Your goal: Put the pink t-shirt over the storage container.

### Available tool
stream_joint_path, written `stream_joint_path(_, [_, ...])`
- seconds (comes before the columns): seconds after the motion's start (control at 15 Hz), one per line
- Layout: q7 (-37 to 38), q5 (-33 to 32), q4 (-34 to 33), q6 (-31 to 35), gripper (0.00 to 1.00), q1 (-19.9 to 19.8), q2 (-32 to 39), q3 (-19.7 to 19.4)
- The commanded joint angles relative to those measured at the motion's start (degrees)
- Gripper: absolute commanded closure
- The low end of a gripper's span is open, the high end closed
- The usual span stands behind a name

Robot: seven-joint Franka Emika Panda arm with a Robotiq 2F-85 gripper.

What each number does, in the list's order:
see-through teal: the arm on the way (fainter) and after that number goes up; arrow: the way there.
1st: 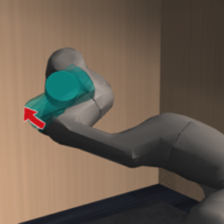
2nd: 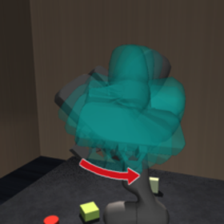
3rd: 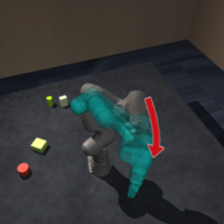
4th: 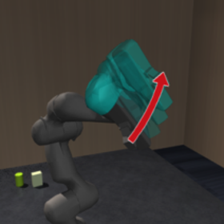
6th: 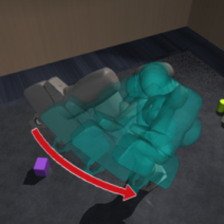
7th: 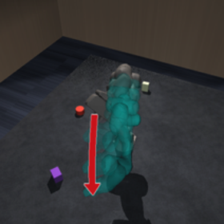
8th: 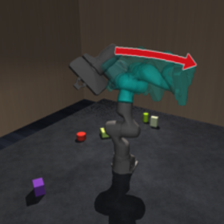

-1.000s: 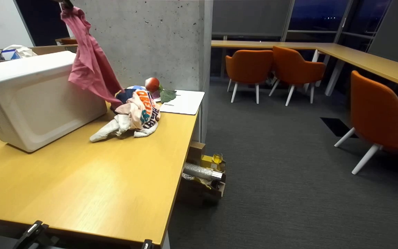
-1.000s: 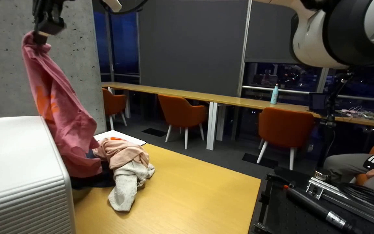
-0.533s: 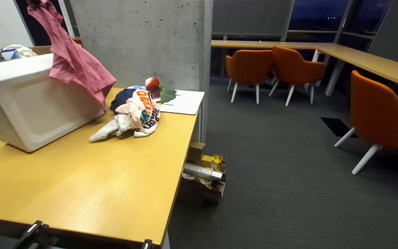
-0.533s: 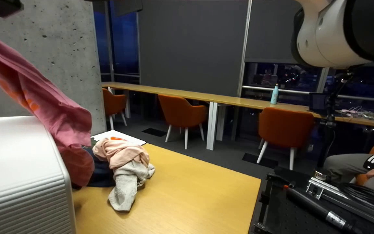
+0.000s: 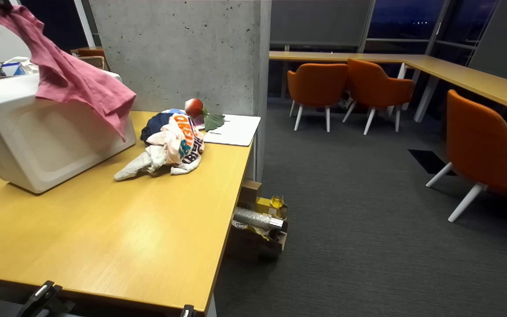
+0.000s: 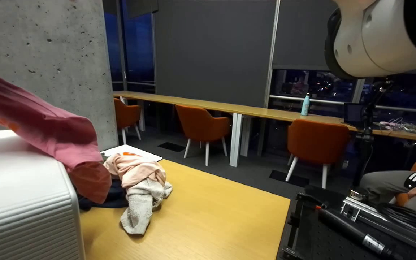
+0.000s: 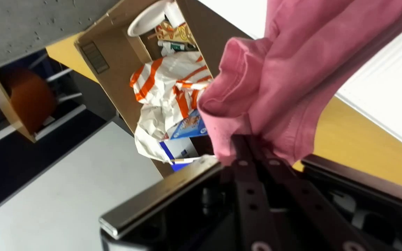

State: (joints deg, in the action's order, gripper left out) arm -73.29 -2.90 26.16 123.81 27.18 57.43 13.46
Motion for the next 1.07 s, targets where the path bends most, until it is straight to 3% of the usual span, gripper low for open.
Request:
stream_joint_path(0.0, [-7.3, 5.6, -1.1, -0.8, 0.99, -0.7, 1.2, 4.5])
stream_joint_path(0.2, [-8.4, 8.0, -1.1, -2.7, 0.99, -0.6, 1.8, 5.7])
stream_joint_path(0.27, [-7.7, 8.1, -1.1, -3.3, 0.73, -0.4, 1.9, 5.3])
stream_joint_path(0.4, [-7.6, 8.4, -1.3, -4.2, 0.65, -0.3, 2.2, 5.1])
stream_joint_path(0.73, [-6.0, 8.1, -1.3, -6.3, 0.29, -0.2, 2.5, 4.2])
stream_joint_path(1.0, [-2.0, 5.3, -1.3, -5.6, 0.01, 0.5, 1.9, 0.7])
